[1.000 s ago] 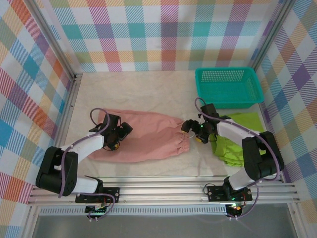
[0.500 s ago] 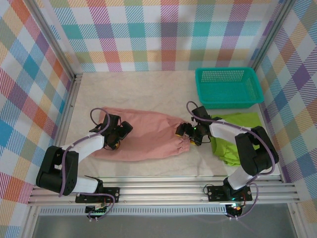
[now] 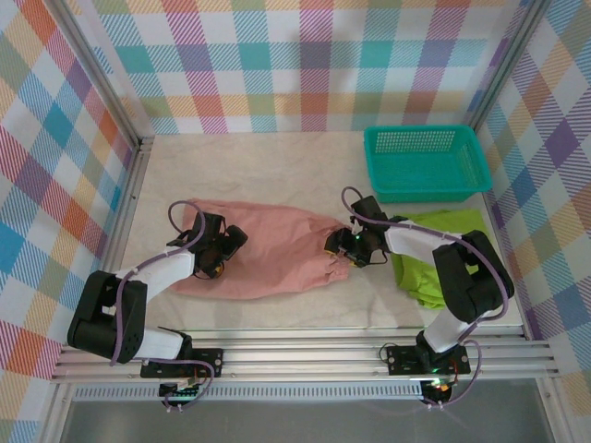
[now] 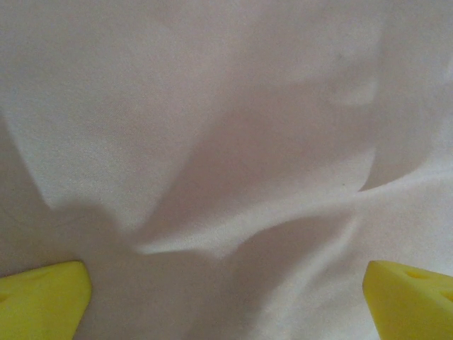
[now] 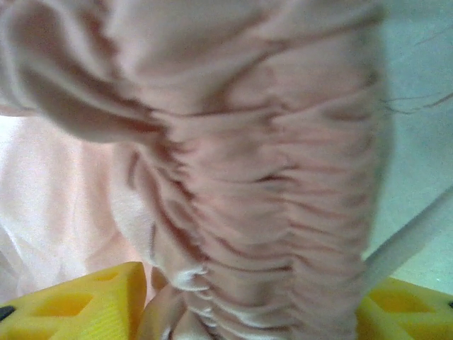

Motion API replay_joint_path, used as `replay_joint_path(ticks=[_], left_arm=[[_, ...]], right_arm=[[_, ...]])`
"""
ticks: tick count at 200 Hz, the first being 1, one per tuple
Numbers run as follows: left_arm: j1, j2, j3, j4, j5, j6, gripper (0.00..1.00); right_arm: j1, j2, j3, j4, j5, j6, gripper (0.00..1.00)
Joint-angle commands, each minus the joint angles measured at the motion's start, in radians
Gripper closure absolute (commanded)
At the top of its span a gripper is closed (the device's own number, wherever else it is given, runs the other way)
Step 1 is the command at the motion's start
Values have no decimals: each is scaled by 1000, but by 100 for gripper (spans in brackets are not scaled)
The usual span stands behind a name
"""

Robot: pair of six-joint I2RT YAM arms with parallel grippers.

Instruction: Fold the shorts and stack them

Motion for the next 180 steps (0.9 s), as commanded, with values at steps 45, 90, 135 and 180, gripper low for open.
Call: replay_joint_path(ticks=[45,90,135,180], left_arm=[[-6,8,-39,-42,-7,10,0],[-3,-127,15,-176,-75,60,0],[17,-244,61,-282,-113,102,0],[24,-323,55,-311,-135,104,0]], right_arm=[[8,105,55,5,-32,-9,72],[8,79,127,-139,58,-114,100],[8,-10,257,-420,217,-285,100],[14,-69,414,-697,392,-416,100]])
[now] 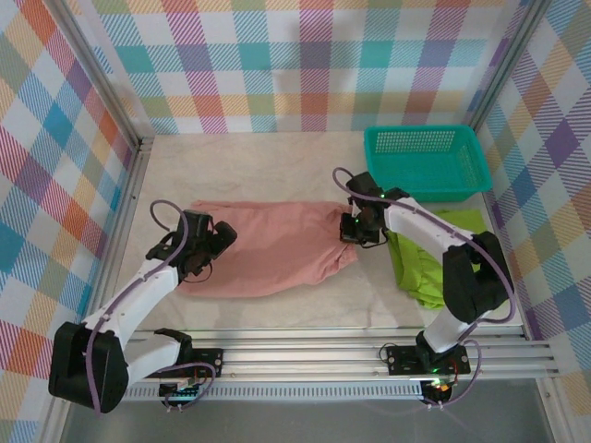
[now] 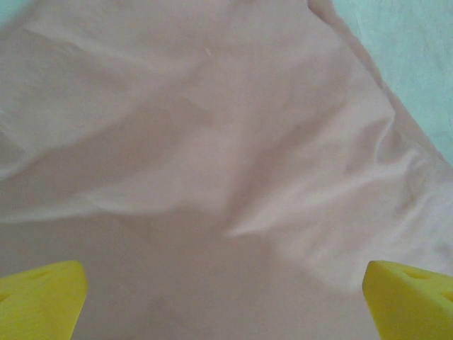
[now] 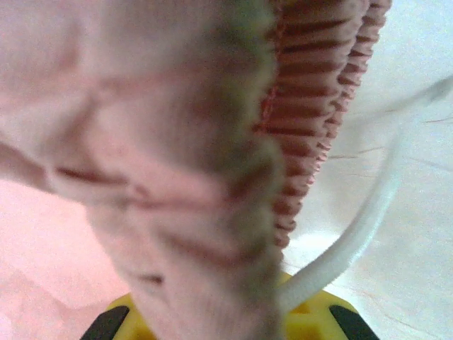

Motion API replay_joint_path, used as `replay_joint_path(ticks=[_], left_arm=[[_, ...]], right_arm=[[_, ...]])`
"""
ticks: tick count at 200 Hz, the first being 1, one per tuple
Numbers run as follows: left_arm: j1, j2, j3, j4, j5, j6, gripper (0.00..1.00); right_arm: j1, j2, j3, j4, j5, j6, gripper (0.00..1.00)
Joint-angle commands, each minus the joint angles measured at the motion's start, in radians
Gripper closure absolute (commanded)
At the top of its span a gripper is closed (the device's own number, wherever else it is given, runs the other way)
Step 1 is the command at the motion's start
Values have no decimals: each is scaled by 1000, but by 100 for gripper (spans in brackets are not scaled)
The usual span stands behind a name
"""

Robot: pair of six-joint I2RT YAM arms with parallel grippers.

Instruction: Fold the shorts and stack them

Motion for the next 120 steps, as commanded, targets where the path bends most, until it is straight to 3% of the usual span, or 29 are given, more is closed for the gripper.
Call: replay_joint_path(ticks=[1,120], left_arm=[[11,-31,13,-59,-29,21,0],[14,-89,2,-95,-33,12,0]], right_arm=[[11,-42,83,-227,142,-118,100],[50,-27,486,-726,636,-242,100]])
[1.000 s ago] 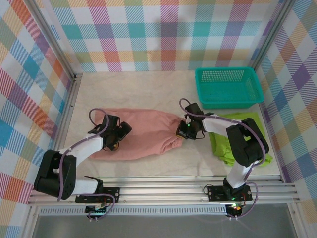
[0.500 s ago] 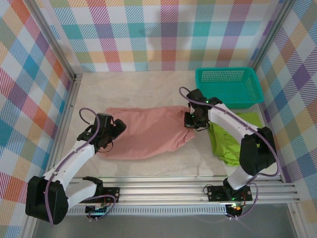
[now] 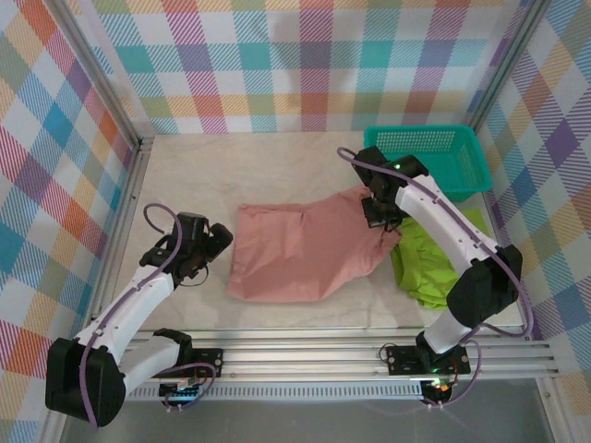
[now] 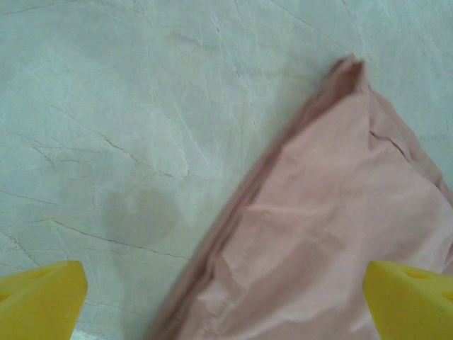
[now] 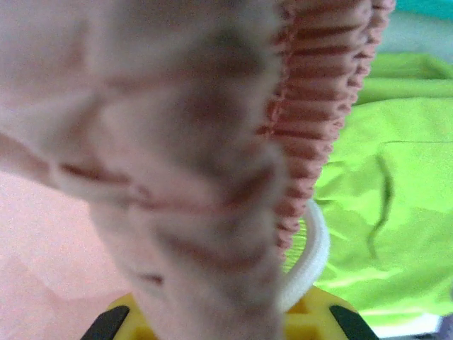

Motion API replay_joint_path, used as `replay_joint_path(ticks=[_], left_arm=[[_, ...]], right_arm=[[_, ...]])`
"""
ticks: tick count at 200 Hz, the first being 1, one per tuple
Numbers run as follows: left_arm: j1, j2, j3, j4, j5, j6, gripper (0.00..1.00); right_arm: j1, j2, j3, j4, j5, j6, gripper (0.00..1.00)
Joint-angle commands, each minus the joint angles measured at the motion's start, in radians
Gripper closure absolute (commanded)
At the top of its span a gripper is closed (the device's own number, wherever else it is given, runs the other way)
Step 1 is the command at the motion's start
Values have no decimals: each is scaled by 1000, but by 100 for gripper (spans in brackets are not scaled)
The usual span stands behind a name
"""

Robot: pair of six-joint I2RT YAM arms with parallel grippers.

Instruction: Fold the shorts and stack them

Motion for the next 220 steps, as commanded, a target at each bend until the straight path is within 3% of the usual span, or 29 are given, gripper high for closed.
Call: replay_joint_path(ticks=[1,71,183,220], left_arm=[[9,-24,2,-32,-17,11,0],[9,-51,-16,-33,-9,3,0],[9,-88,-79,-1,10,-26,0],[9,-92,-100,16,14,-44,0]], right_arm=[[24,-4,91,-166,165,-21,100],[163,182,337,-476,500,112,100],[383,456,474,-476,503,285,100],[440,543,572,-474,443,316,99]])
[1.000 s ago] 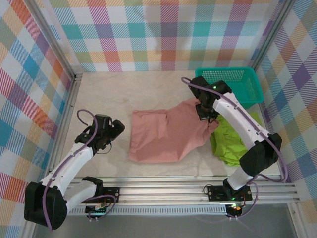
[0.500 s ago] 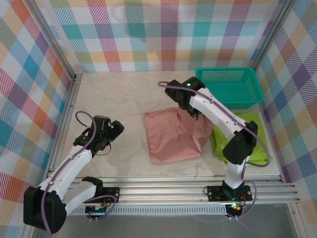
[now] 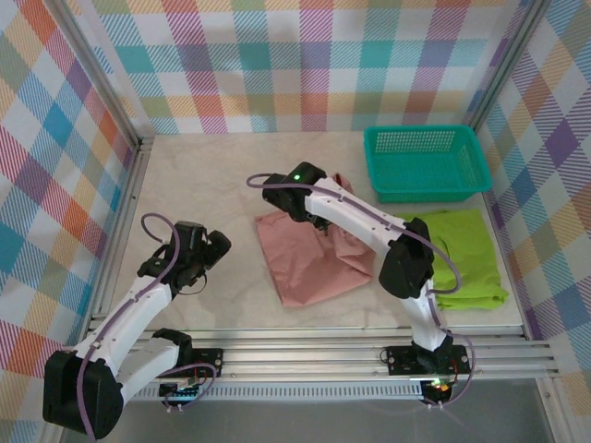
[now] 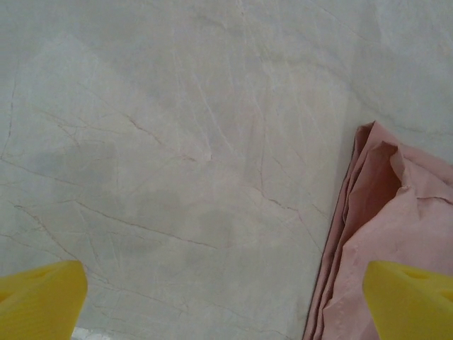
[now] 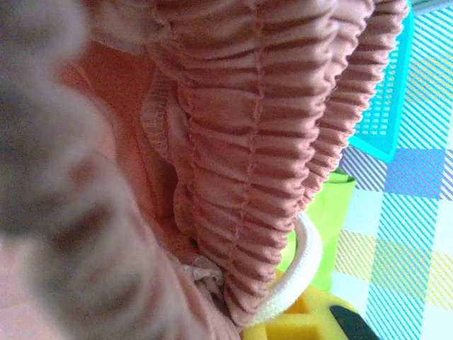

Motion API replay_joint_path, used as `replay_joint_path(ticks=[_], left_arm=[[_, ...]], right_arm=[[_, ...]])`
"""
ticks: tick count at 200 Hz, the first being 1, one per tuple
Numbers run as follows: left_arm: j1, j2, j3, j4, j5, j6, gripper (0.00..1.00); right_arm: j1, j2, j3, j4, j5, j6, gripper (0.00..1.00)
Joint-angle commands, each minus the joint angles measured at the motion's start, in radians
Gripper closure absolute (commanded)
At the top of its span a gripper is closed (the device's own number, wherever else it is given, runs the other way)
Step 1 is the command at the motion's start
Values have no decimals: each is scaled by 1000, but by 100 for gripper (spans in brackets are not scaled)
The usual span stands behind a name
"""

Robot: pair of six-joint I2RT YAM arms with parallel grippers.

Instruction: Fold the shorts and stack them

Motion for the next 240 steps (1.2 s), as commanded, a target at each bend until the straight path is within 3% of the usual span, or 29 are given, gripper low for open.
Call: replay_joint_path(ticks=[1,44,75,91,98,119,133,151,180,209,240], left_arm=[[9,-19,-19,12,13,-25,0],[9,-30,-37,32,20,-52,0],[15,-53,-44,39,36,-72,0],[27,-82,-39,30,47,-78,0],[35,-96,-38,27,56,-80,0],[67,-146,-28,12,93,-88,0],[79,-168,-13,0,125,-92,0],[80,-174,18,-13,185,-98,0],[50,-142,57,-23,306,-136,0],[-111,-129,74,-47,240,-191,0],[-252,-61,43,1,168,-256,4]], right_arm=[[34,49,85,-169,-35,53,99],[114,181,262,-140,-192,6,91],[128,131,195,109,-622,-74,76],[129,26,67,315,-866,-98,34],[128,-28,1,410,-967,-104,23],[97,-212,-234,721,-1290,-79,1],[50,-331,-387,902,-1439,-17,1],[-44,-445,-540,1009,-1479,36,1],[-197,-549,-710,1061,-1428,85,0],[-284,-608,-821,1089,-1336,110,0],[-330,-648,-923,1166,-1316,161,0]])
